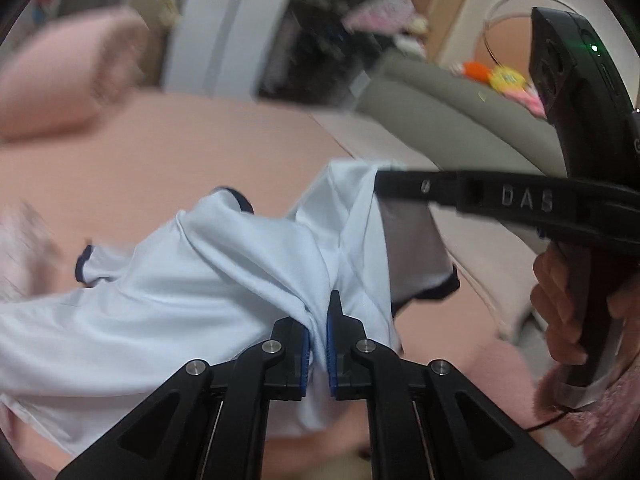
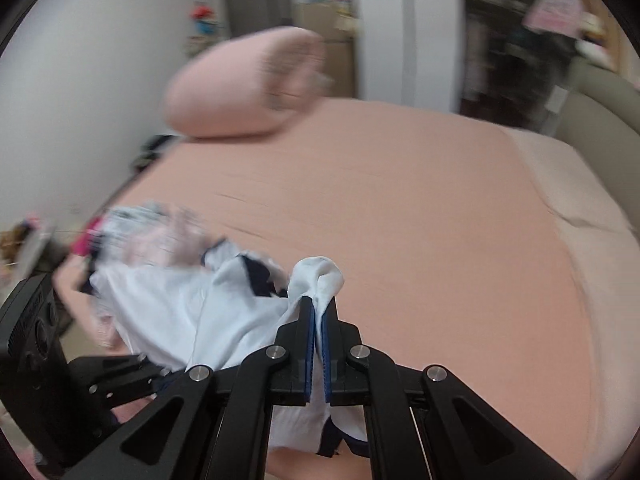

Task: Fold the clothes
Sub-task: 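Grasp the white shirt with the left gripper while the right gripper grasps it too, then lift the white shirt with both grippers and spread it flat on the bed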

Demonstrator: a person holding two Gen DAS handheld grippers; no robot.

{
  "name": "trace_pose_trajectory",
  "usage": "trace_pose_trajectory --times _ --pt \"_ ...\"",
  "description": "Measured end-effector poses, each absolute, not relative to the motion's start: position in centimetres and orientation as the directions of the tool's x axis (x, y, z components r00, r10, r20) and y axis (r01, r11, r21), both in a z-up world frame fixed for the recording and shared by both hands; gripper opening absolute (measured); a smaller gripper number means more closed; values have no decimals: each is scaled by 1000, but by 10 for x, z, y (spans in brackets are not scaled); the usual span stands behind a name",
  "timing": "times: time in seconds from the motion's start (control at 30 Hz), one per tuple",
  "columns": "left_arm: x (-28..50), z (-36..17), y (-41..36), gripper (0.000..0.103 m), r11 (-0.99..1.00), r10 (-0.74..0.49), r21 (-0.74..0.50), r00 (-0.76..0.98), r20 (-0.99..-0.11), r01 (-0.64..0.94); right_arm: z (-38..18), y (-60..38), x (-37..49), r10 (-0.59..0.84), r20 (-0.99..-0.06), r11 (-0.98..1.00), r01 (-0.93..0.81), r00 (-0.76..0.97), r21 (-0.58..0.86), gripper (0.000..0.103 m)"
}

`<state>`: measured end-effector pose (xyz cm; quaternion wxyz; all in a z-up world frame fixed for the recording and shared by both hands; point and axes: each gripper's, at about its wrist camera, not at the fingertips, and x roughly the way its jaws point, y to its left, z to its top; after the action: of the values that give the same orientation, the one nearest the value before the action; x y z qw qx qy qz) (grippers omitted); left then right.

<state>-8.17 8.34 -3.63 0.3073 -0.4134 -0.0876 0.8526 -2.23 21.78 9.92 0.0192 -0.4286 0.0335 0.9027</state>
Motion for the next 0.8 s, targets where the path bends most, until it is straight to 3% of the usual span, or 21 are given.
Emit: trace_pose_trajectory --times 0.1,0.17,0.23,0.27,0.3,0.33,0.43,0.53,0.7,0.8 --pt "-76 -72 129 10 -757 611 -431 -297 -733 -491 65 272 4 117 -848 -977 -213 -517 -5 1" --pt "-77 -70 126 10 -774 591 -417 -306 -747 -477 38 300 21 191 -889 -958 -276 -416 -77 2" --pt "-86 -59 111 18 -798 576 -414 -352 -738 -438 22 327 39 145 -916 -947 -322 -373 -19 2" --pt "-97 -53 98 41 -816 561 -411 -384 -733 -406 21 338 49 115 -916 -940 -340 -384 25 2" --pt "-110 -47 84 75 -835 541 -408 -418 -730 -370 23 344 57 128 -910 -935 -353 -394 22 2" --pt "-121 -45 77 82 -860 503 -371 -454 -736 -351 26 347 61 167 -900 -931 -365 -404 -9 2" --pt "-155 -48 68 81 -926 352 -196 -550 -757 -323 26 348 53 198 -886 -937 -346 -419 -45 10" --pt "-201 -63 84 81 -930 278 -79 -547 -790 -359 6 340 19 145 -886 -961 -277 -439 -20 40" --pt "-249 -126 97 81 -907 78 130 -462 -884 -401 -58 335 -7 132 -951 -970 -233 -279 -66 42" --pt "-258 -158 96 81 -912 60 103 -377 -924 -398 -88 333 -9 9 -979 -974 -224 -203 38 42"
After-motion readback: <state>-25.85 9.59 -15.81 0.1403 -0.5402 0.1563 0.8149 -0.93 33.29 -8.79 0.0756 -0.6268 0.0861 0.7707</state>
